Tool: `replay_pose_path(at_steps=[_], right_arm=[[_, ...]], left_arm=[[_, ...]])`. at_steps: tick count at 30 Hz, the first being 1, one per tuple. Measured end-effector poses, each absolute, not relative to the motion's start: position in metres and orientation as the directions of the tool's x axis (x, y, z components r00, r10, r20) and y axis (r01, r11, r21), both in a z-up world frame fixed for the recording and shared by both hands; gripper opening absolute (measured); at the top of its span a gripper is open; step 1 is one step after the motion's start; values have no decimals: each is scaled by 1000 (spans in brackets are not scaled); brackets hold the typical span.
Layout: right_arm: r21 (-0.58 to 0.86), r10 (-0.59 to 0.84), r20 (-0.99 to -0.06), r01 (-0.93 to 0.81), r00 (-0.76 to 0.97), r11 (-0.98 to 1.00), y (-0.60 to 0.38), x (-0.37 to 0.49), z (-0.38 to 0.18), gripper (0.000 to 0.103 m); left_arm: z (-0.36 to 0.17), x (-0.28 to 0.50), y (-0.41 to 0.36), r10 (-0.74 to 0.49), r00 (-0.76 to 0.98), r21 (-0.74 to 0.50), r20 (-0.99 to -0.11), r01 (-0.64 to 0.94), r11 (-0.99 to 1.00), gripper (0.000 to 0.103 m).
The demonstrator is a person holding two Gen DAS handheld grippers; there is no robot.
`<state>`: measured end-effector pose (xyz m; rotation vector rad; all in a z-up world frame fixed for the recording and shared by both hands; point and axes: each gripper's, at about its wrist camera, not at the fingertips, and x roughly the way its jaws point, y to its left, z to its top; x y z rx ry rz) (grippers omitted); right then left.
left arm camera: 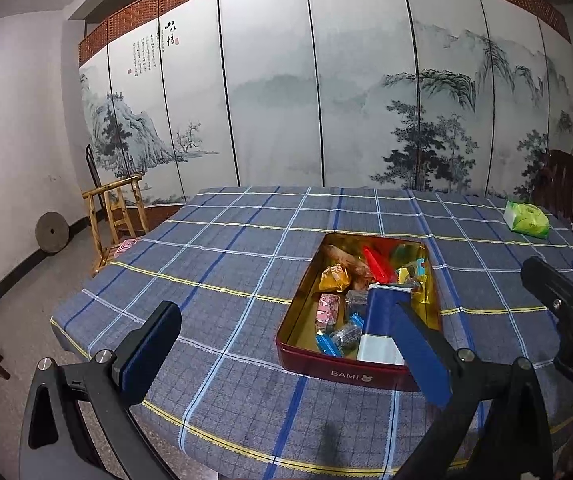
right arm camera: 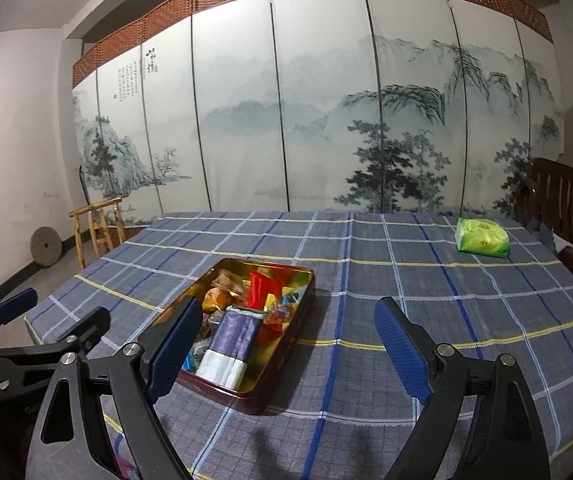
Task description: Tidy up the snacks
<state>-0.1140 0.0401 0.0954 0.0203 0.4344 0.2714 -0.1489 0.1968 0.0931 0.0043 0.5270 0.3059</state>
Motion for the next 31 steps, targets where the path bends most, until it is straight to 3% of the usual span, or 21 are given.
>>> replay_pose_path(at_steps=[25,31], right_arm=[[58,221,-435,-217,873,974,31,-99,93,88],[0,124,-456,-139,881,990,-14,-74,79,88]], left_arm=[[98,-126,193,264,830,114,-491,-239,964,103],[112,-113,177,257,854,152,-453,-210,966,103]])
